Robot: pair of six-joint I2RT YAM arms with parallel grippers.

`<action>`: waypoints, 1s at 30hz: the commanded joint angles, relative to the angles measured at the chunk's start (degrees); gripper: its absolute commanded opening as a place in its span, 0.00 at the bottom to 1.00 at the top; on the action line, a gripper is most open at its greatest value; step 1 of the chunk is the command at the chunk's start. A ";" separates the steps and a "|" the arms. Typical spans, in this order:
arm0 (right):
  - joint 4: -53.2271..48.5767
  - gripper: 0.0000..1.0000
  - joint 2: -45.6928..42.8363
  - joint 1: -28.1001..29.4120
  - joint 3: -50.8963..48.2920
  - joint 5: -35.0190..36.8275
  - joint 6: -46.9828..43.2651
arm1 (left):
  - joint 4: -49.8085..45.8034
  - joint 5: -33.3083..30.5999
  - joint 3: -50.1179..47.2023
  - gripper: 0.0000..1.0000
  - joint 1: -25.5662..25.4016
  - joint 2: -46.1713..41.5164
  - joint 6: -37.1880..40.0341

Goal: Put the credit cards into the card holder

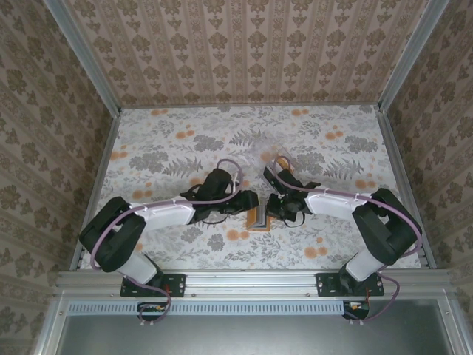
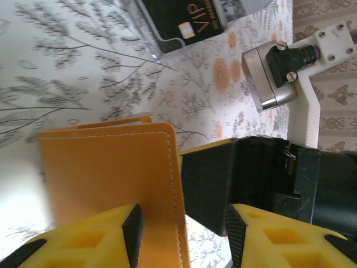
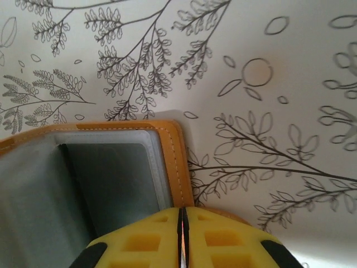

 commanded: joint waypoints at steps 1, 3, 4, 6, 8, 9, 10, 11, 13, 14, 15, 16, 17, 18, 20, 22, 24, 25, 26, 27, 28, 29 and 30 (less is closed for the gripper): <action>-3.10 0.15 -4.82 -1.35 -0.92 0.95 0.38 | 2.43 1.18 2.09 0.47 -0.51 2.32 -1.25; -4.37 0.16 -7.68 -2.13 -1.14 1.91 0.08 | 3.39 1.32 2.05 0.46 -0.52 3.74 -1.92; -5.25 0.17 -9.11 -2.45 -1.29 2.93 -0.28 | 4.17 1.59 2.07 0.46 -0.52 4.47 -2.31; -7.19 0.19 -11.54 -3.05 -1.38 4.50 -0.98 | 4.92 2.07 2.52 0.46 -0.65 5.84 -2.70; -8.18 0.20 -13.08 -3.39 -1.52 4.84 -1.83 | 4.75 2.78 3.34 0.45 -0.74 7.16 -2.85; -8.14 0.20 -13.66 -3.36 -1.51 4.70 -2.02 | 4.54 2.92 3.57 0.44 -0.77 7.86 -3.12; -7.63 0.20 -13.93 -3.38 -1.68 4.03 -2.30 | 4.40 3.02 3.67 0.44 -0.85 8.51 -3.33; -7.08 0.20 -14.10 -3.35 -1.81 3.23 -2.30 | 4.32 3.01 3.68 0.45 -0.82 9.00 -3.65; -6.30 0.20 -14.38 -3.35 -2.04 2.51 -2.04 | 4.76 3.17 3.43 0.49 -0.85 10.44 -4.45; -6.07 0.20 -14.52 -3.35 -2.14 2.24 -2.10 | 5.26 3.48 3.36 0.49 -0.88 11.08 -4.68; -5.94 0.20 -14.48 -3.35 -2.17 2.11 -2.03 | 5.92 3.98 3.41 0.50 -0.85 11.77 -5.14; -5.85 0.20 -14.57 -3.35 -2.10 2.00 -2.04 | 6.90 4.47 3.36 0.52 -0.87 12.29 -5.49; -5.78 0.20 -14.48 -3.35 -2.08 1.76 -2.03 | 7.33 4.75 3.41 0.55 -0.83 12.66 -5.82; -5.55 0.19 -14.53 -3.35 -2.00 1.40 -2.12 | 7.56 4.85 3.41 0.58 -0.86 12.87 -6.00; -5.19 0.19 -14.39 -3.35 -1.92 0.69 -2.12 | 7.74 4.87 3.41 0.62 -0.90 12.72 -6.01; -5.12 0.19 -14.32 -3.33 -1.93 0.26 -2.04 | 7.52 4.62 3.33 0.65 -0.88 12.03 -5.80; -5.05 0.19 -14.47 -3.33 -1.91 0.04 -2.03 | 7.18 3.96 3.10 0.68 -0.87 10.94 -5.37; -4.96 0.19 -14.54 -3.33 -1.91 0.02 -2.03 | 6.79 3.66 3.02 0.69 -0.84 10.35 -4.97; -5.05 0.19 -14.61 -3.31 -1.82 -0.07 -2.04 | 6.33 3.42 3.02 0.70 -0.86 9.77 -4.62; -5.04 0.19 -14.72 -3.26 -1.73 -0.24 -2.03 | 5.70 3.21 3.12 0.71 -0.79 9.18 -4.29; -4.74 0.18 -14.82 -3.27 -1.73 -0.56 -2.12 | 5.29 2.91 3.00 0.71 -0.87 8.42 -3.90; -4.49 0.18 -14.96 -3.26 -1.73 -0.84 -2.04 | 5.02 2.62 2.83 0.73 -0.83 7.77 -3.65; -4.17 0.18 -15.00 -3.27 -1.73 -1.16 -1.96 | 4.68 2.21 2.59 0.74 -0.83 6.93 -3.36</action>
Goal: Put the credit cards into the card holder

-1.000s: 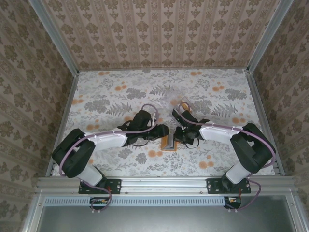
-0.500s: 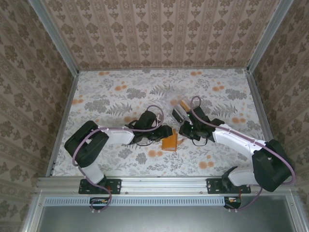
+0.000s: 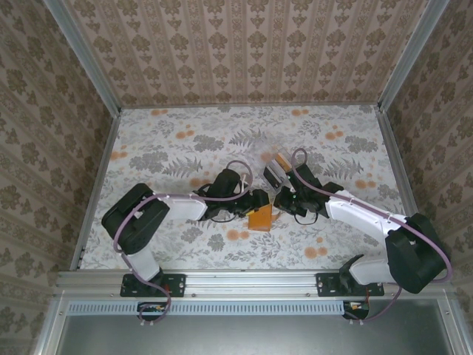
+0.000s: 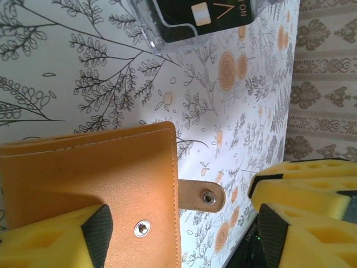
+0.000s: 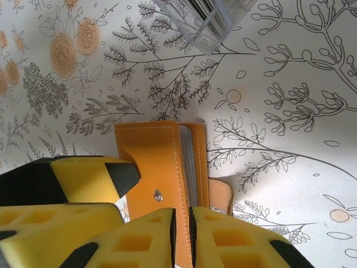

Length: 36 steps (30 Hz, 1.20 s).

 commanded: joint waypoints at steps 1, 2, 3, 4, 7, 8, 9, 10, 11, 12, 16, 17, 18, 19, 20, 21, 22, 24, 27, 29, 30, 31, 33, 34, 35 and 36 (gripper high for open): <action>0.91 0.17 -1.36 -0.04 -0.18 -2.27 -0.57 | -2.95 -2.00 -0.30 0.74 -0.09 -3.83 2.26; 1.29 0.17 -1.28 0.00 -0.18 -2.71 -0.63 | -3.70 -2.72 -0.47 0.76 -0.08 -4.44 2.51; 1.64 0.17 -1.13 0.00 -0.18 -3.19 -0.57 | -4.80 -3.44 -0.57 0.76 -0.06 -5.34 3.13; 2.02 0.17 -0.96 0.07 -0.03 -3.57 -0.64 | -5.65 -3.90 -0.58 0.76 0.08 -5.79 3.42; 2.21 0.16 -0.31 0.16 0.58 -4.26 -0.48 | -7.77 -4.80 -0.69 0.76 0.39 -6.87 4.26; 2.39 0.16 -0.28 0.34 0.78 -4.54 -0.52 | -8.31 -4.85 -0.66 0.76 0.59 -6.88 4.31; 2.75 0.16 -0.25 0.52 1.00 -4.94 -0.57 | -8.46 -4.70 -0.73 0.75 0.74 -6.56 4.23; 3.14 0.16 -0.17 0.60 1.08 -5.49 -0.59 | -8.48 -4.52 -0.76 0.72 0.96 -6.36 3.91; 3.79 0.16 0.07 0.69 1.13 -6.10 -0.49 | -8.28 -4.54 -1.11 0.65 1.10 -6.37 3.29; 4.56 0.16 0.47 0.70 1.13 -6.88 -0.31 | -7.85 -5.10 -1.73 0.62 1.21 -6.76 2.93; 7.02 0.15 2.97 1.28 1.78 -9.56 0.04 | -10.63 -7.01 -2.35 0.51 1.64 -8.58 4.02; 7.22 0.15 3.05 1.60 2.06 -9.46 -0.04 | -11.81 -7.29 -2.24 0.47 1.86 -9.05 4.29; 7.65 0.15 4.24 1.78 2.27 -9.66 -0.04 | -12.51 -7.99 -2.39 0.46 1.90 -9.50 4.58; 8.06 0.15 5.05 1.84 2.43 -10.10 -0.04 | -13.02 -8.58 -2.50 0.45 1.98 -9.96 4.81; 8.47 0.15 5.78 1.85 2.66 -10.57 -0.06 | -13.77 -8.90 -2.59 0.44 2.00 -10.38 5.21; 8.43 0.15 6.39 1.87 2.96 -10.78 -0.13 | -14.69 -9.06 -2.44 0.43 2.13 -10.59 5.65; 8.44 0.15 6.96 1.93 3.15 -10.88 -0.28 | -15.48 -9.00 -2.22 0.43 2.24 -10.56 6.16; 7.40 0.14 7.83 2.02 3.50 -9.98 -0.81 | -16.55 -8.57 -1.77 0.42 2.54 -9.86 7.00; 3.83 0.14 9.22 1.93 3.34 -6.46 -2.08 | -16.48 -6.91 -0.79 0.41 2.46 -8.52 7.84; 3.20 0.14 10.57 1.92 2.86 -5.98 -2.66 | -16.75 -6.15 -0.01 0.40 2.13 -7.29 8.38; 3.92 0.14 11.21 1.93 2.35 -6.10 -2.65 | -17.11 -5.93 0.46 0.40 1.86 -6.67 8.78; 4.46 0.13 11.62 1.93 1.92 -6.27 -2.44 | -17.52 -5.90 1.03 0.40 1.72 -6.14 9.13; 4.91 0.13 12.68 1.88 1.49 -6.01 -2.35 | -18.52 -5.82 1.99 0.40 1.15 -5.02 9.86; 5.00 0.13 13.02 1.93 1.35 -5.83 -2.35 | -18.87 -5.81 2.38 0.40 0.98 -4.45 10.26; 4.94 0.13 13.58 1.87 1.32 -5.47 -2.33 | -19.42 -5.94 2.82 0.41 0.76 -3.96 10.57; 4.94 0.13 14.00 1.93 1.31 -5.33 -2.41 | -19.80 -6.15 3.09 0.40 0.54 -3.37 10.78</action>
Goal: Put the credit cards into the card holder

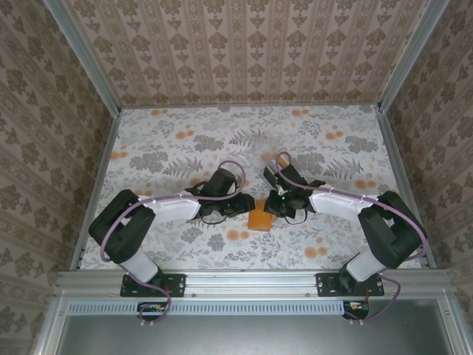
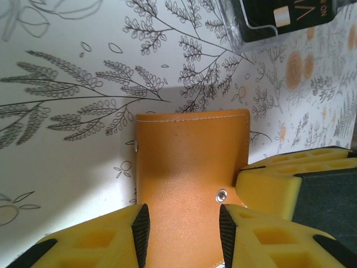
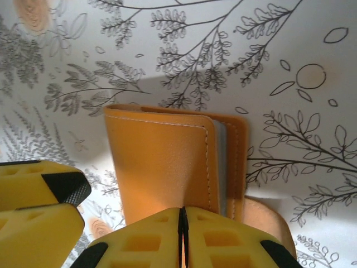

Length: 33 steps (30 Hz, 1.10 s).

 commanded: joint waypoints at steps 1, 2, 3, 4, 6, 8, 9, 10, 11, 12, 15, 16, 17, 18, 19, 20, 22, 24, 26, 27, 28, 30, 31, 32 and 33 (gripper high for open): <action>-1.14 0.13 1.59 0.14 -0.67 1.46 -0.86 | -2.75 0.65 2.38 0.41 -0.86 1.81 3.14; -1.08 0.13 1.87 0.14 -0.69 1.43 -0.81 | -3.12 0.63 2.57 0.41 -0.94 2.26 3.38; -1.15 0.13 2.06 0.14 -0.67 1.50 -0.83 | -3.64 0.35 2.87 0.41 -1.09 2.52 3.63; -1.23 0.13 2.19 0.14 -0.72 1.57 -0.87 | -4.04 0.02 2.99 0.41 -1.20 2.78 3.89; -2.21 0.13 2.24 0.14 -0.59 2.29 -0.87 | -5.16 -0.59 3.27 0.44 -1.35 3.31 4.39; -2.96 0.12 2.09 0.14 -0.59 2.90 -0.86 | -6.09 -1.21 3.36 0.45 -1.54 3.51 4.92; -3.18 0.13 1.90 0.14 -0.72 3.07 -0.84 | -6.42 -1.43 3.35 0.45 -1.58 3.71 5.05; -3.21 0.12 1.82 0.14 -0.86 3.09 -0.75 | -6.29 -1.32 3.36 0.45 -1.64 3.75 5.21; -3.20 0.12 1.72 0.14 -0.95 3.01 -0.71 | -6.15 -1.28 3.38 0.45 -1.67 3.86 5.36; -3.26 0.12 1.67 0.14 -1.01 3.00 -0.63 | -6.10 -1.04 3.66 0.45 -1.82 4.08 5.57; -3.13 0.12 1.80 0.22 -1.11 2.91 -0.45 | -6.18 -0.53 4.46 0.45 -2.24 5.17 6.16; -3.11 0.12 1.87 0.19 -1.11 2.83 -0.48 | -6.01 -0.35 4.67 0.45 -2.26 5.57 6.20; -3.13 0.12 1.89 0.20 -1.03 2.82 -0.45 | -5.82 -0.22 4.89 0.45 -2.34 5.96 6.29; -3.18 0.12 1.83 0.21 -0.97 2.73 -0.46 | -5.71 -0.23 5.01 0.44 -2.42 6.27 6.29; -3.20 0.13 1.72 0.21 -0.95 2.73 -0.48 | -5.59 -0.14 5.09 0.44 -2.52 6.68 6.21; -3.22 0.13 1.64 0.22 -0.94 2.82 -0.44 | -5.41 -0.05 5.15 0.44 -2.57 6.96 6.16; -3.53 0.13 1.54 0.22 -0.77 2.82 -0.44 | -5.30 -0.05 5.21 0.41 -2.61 7.36 6.18; -4.01 0.13 1.24 0.19 -0.55 2.74 -0.44 | -5.34 -0.30 5.04 0.38 -2.74 7.53 6.12; -4.85 0.13 0.32 0.22 0.15 2.58 -0.71 | -5.65 -0.70 4.77 0.36 -2.70 7.53 6.07; -5.94 0.13 -0.61 0.15 0.86 2.56 -0.84 | -5.82 -0.92 4.57 0.36 -2.63 7.58 6.05; -7.42 0.14 -1.85 0.14 1.81 2.71 -1.42 | -5.98 -0.95 4.49 0.35 -2.69 7.62 6.11; -11.37 0.16 -4.46 0.14 3.97 4.35 -2.89 | -5.99 -1.09 4.29 0.35 -2.78 7.58 6.06; -13.82 0.18 -6.00 0.14 4.93 6.07 -3.66 | -5.72 -1.19 4.12 0.35 -2.86 7.54 5.94; -15.77 0.20 -7.09 0.01 5.70 7.46 -4.32 | -5.66 -1.05 4.11 0.35 -2.89 7.53 5.79; -18.60 0.23 -8.10 -0.25 6.40 8.87 -5.07 | -5.58 -1.02 4.29 0.35 -2.96 7.60 5.85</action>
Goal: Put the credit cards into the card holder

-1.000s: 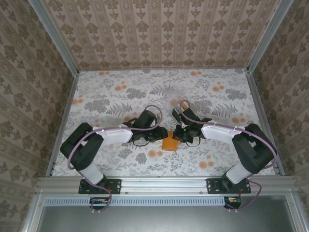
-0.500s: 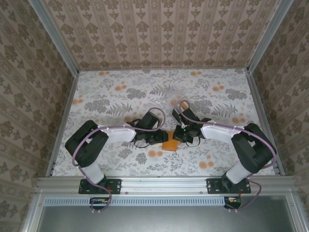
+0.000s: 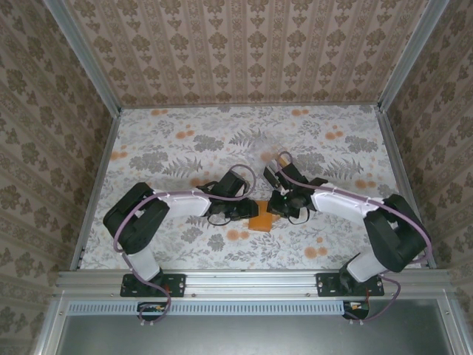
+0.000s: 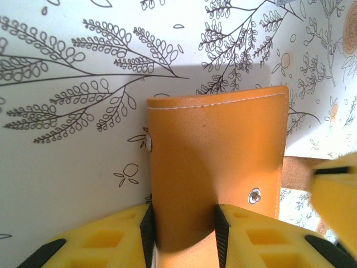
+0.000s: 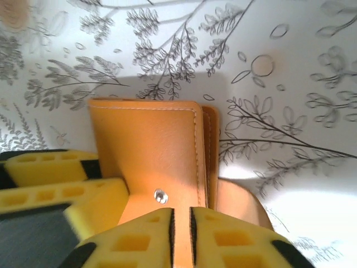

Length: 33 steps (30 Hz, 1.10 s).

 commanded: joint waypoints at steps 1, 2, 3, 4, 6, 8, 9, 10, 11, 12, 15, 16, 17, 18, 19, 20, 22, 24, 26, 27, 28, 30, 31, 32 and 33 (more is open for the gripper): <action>-11.43 0.25 -4.85 -0.55 4.07 6.26 -3.73 | -0.68 -0.26 0.29 0.35 -0.61 1.46 1.00; -13.17 0.26 -4.94 -0.94 4.47 6.69 -4.26 | -0.83 -0.27 0.37 0.35 -0.69 1.45 1.09; -14.77 0.27 -4.94 -1.17 5.03 6.86 -5.03 | -0.78 -0.20 0.39 0.35 -0.69 1.41 1.09; -16.04 0.30 -4.94 -1.30 5.47 6.86 -5.67 | -0.77 -0.27 0.46 0.35 -0.68 1.39 1.14; -17.81 0.33 -4.90 -1.39 6.11 6.81 -6.33 | -0.76 -0.25 0.39 0.35 -0.77 1.37 1.09; -17.88 0.36 -4.16 -1.40 6.22 5.48 -6.61 | -0.68 -0.27 0.44 0.35 -0.74 1.35 0.93; -17.61 0.37 -3.49 -1.33 6.26 4.53 -6.70 | -0.73 -0.27 0.43 0.35 -0.79 1.32 1.00; -17.37 0.37 -2.71 -1.34 6.25 3.85 -6.63 | -0.72 -0.23 0.58 0.35 -0.86 1.38 0.93; -17.26 0.37 -1.87 -1.32 6.10 3.63 -6.59 | -0.70 -0.19 0.66 0.35 -0.87 1.37 1.08; -17.15 0.37 -1.03 -1.30 6.08 3.61 -6.46 | -0.71 -0.14 0.67 0.35 -0.86 1.37 1.09; -15.80 0.34 0.48 -1.31 5.71 2.85 -6.37 | -0.73 -0.19 0.72 0.34 -0.85 1.37 1.12; -15.19 0.34 0.79 -1.31 5.66 2.45 -6.29 | -0.72 -0.12 0.68 0.34 -0.86 1.37 1.09; -14.82 0.32 1.03 -1.31 5.67 2.30 -6.28 | -0.70 -0.10 0.71 0.34 -0.82 1.37 1.09; -14.64 0.30 1.20 -1.31 5.67 2.29 -6.28 | -0.68 -0.05 0.67 0.34 -0.86 1.37 1.09; -14.44 0.29 1.46 -1.31 5.76 2.34 -6.28 | -0.68 -0.08 0.70 0.34 -0.82 1.35 1.11; -14.42 0.28 1.54 -1.31 5.90 2.36 -6.23 | -0.67 -0.10 0.70 0.35 -0.82 1.37 1.09; -14.26 0.25 1.84 -1.31 5.89 2.46 -6.37 | -0.67 -0.10 0.72 0.34 -0.87 1.39 1.00; -14.15 0.24 2.25 -1.31 5.90 2.38 -6.37 | -0.76 -0.01 0.77 0.34 -0.89 1.46 0.99; -14.00 0.23 2.70 -1.35 5.65 2.17 -6.45 | -0.80 -0.01 0.85 0.34 -0.86 1.54 1.01; -13.80 0.23 2.87 -1.31 5.57 1.94 -6.45 | -0.76 0.09 0.85 0.34 -0.89 1.55 0.99; -13.69 0.21 2.95 -1.29 5.52 1.80 -6.45 | -0.83 0.06 0.84 0.34 -0.86 1.55 1.00; -13.46 0.20 2.97 -1.31 5.36 1.68 -6.45 | -0.81 0.12 0.88 0.34 -0.87 1.55 0.87; -13.45 0.17 2.97 -1.31 5.36 1.67 -6.51 | -0.80 0.20 0.93 0.34 -0.86 1.55 0.92; -13.45 0.16 2.89 -1.29 5.36 1.68 -6.58 | -0.78 0.20 0.97 0.34 -0.91 1.55 0.91; -13.37 0.15 2.88 -1.31 5.27 1.68 -6.46 | -0.81 0.20 0.95 0.34 -0.95 1.55 0.91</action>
